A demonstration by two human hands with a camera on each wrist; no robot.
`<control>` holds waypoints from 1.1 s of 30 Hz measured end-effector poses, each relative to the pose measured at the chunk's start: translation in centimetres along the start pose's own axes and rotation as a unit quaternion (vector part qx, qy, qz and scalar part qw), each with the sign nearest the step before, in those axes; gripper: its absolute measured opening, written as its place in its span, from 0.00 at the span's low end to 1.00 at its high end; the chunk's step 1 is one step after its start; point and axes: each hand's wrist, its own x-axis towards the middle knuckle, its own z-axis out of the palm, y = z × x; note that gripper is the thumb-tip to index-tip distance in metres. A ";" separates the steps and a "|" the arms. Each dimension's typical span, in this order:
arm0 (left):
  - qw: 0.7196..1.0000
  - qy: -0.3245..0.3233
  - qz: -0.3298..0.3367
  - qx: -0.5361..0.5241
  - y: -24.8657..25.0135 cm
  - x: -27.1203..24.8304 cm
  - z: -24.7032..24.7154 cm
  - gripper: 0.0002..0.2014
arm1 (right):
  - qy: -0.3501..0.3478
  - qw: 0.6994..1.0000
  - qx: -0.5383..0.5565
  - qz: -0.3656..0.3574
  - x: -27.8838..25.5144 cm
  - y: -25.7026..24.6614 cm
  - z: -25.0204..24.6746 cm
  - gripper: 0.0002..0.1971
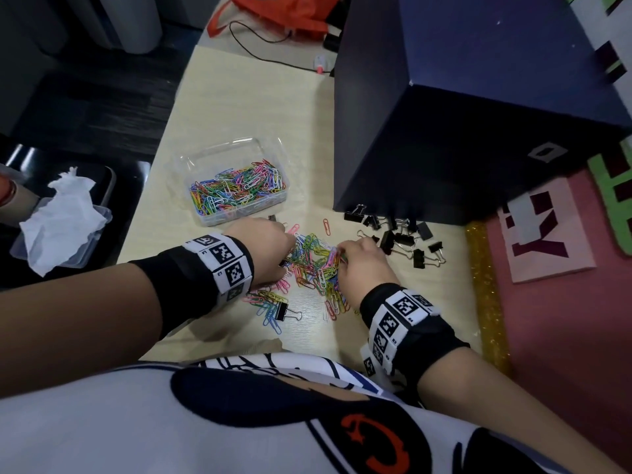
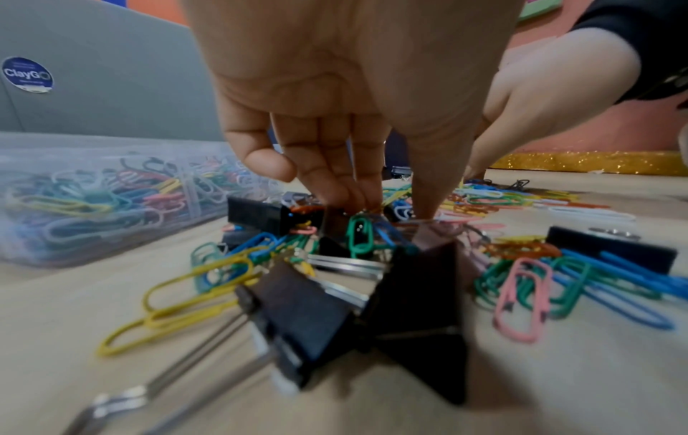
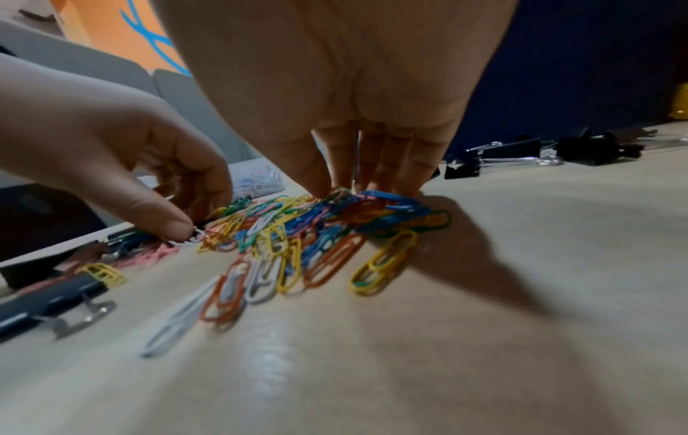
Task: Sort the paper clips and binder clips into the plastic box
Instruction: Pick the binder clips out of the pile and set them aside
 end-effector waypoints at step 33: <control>0.989 0.098 -0.093 -0.057 -2.5 0.8 1.5 0.09 | -0.016 0.969 -0.147 -0.196 1.1 -4.9 0.4 0.16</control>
